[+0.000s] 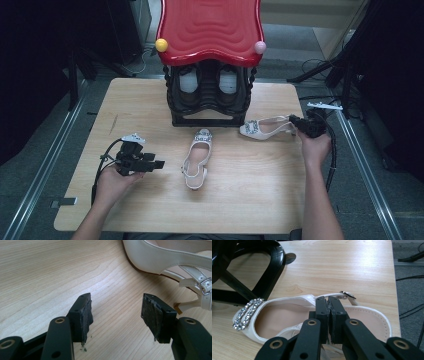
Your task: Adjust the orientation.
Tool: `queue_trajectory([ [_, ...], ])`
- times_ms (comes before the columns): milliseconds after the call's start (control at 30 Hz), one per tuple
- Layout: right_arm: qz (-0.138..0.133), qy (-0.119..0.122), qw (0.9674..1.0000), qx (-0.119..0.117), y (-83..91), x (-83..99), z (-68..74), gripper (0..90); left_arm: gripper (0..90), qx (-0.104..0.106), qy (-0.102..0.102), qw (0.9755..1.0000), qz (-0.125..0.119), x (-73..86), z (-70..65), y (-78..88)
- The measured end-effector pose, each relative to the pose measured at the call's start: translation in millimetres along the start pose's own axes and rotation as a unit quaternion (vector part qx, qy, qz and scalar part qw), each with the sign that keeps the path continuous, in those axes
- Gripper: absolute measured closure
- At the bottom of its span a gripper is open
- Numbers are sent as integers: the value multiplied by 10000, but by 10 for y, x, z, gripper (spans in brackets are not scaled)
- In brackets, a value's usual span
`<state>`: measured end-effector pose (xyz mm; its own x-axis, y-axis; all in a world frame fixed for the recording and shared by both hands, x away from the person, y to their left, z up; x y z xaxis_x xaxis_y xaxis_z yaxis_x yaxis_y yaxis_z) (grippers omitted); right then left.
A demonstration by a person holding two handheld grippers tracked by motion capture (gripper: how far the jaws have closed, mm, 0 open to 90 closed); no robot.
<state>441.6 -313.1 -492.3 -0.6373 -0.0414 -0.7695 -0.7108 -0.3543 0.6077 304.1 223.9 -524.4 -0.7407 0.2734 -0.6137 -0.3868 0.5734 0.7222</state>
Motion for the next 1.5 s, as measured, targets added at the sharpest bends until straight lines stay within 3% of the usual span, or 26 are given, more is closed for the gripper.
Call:
queue_trajectory([
  [300, 317, 292, 9991, -21, -44, 108, 116, 900, 417, 34, -65, 10000, 44, -25, -10, -22],
  [1300, 707, 220, 9965, -394, 145, 331, 368, 900, 417, 222, -233, 9995, 77, -251, -34, -183],
  [1500, 773, 149, 9952, -574, 192, 396, 464, 900, 418, 223, -218, 9995, 37, -278, -29, -180],
])
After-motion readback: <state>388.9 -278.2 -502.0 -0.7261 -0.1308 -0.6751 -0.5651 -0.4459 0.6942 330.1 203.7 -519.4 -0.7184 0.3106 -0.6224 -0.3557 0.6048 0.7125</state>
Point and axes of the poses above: each handheld gripper's, and its own axes: y roughly backward along the jaws, x roughly out of its underside, z roughly to its left, the point moved 2 cm from there along -y, roughly forward along the jaws, and after that the axes turned 1 degree about -z, right-handed, at the moved point
